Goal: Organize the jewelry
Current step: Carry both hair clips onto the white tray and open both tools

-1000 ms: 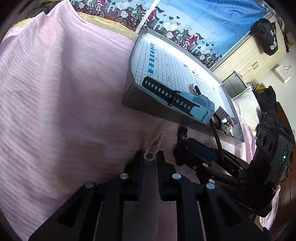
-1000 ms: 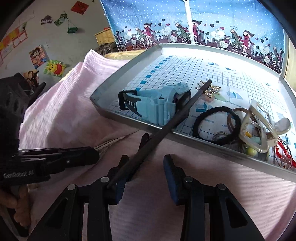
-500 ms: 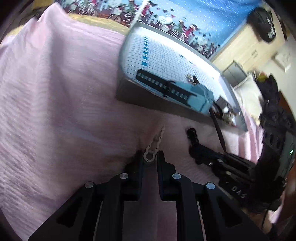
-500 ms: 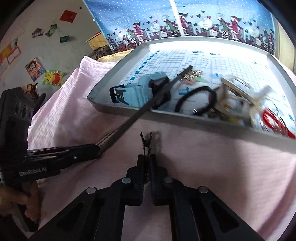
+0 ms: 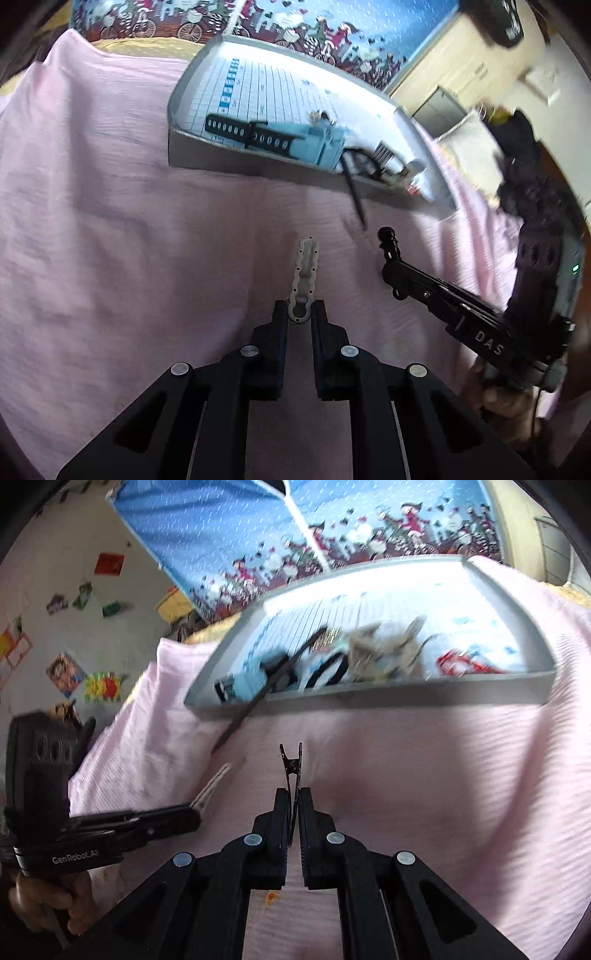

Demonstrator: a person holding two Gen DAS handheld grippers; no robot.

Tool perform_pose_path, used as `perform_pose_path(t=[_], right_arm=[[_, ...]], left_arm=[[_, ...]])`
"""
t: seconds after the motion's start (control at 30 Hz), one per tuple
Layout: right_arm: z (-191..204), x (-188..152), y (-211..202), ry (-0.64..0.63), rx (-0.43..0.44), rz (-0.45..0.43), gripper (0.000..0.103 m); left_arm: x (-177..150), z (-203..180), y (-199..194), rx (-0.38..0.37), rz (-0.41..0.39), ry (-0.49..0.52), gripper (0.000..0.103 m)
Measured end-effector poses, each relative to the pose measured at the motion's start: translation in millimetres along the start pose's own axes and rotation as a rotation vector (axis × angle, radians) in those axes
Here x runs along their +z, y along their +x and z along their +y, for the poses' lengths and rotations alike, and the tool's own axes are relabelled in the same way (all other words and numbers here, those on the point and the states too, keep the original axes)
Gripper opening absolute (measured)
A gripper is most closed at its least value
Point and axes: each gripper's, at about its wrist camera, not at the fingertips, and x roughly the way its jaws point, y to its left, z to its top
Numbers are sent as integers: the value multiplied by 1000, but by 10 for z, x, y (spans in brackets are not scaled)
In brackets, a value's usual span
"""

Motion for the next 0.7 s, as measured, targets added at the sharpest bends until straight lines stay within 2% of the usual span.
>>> perform_pose_path(t=[0.17, 0.37, 0.47, 0.57, 0.7], right_arm=[[-41, 182, -268, 14, -6, -121, 6], [24, 344, -341, -3, -16, -244, 6], [73, 410, -218, -29, -33, -276, 6], [106, 444, -99, -69, -57, -263, 6], [100, 473, 131, -83, -77, -237, 6]], left_arm=[[46, -147, -327, 3, -83, 7, 10], [182, -222, -633, -25, -292, 37, 10], [325, -189, -601, 2, -386, 35, 10], [486, -98, -475, 30, -423, 14, 10], [656, 74, -185, 84, -402, -23, 10]])
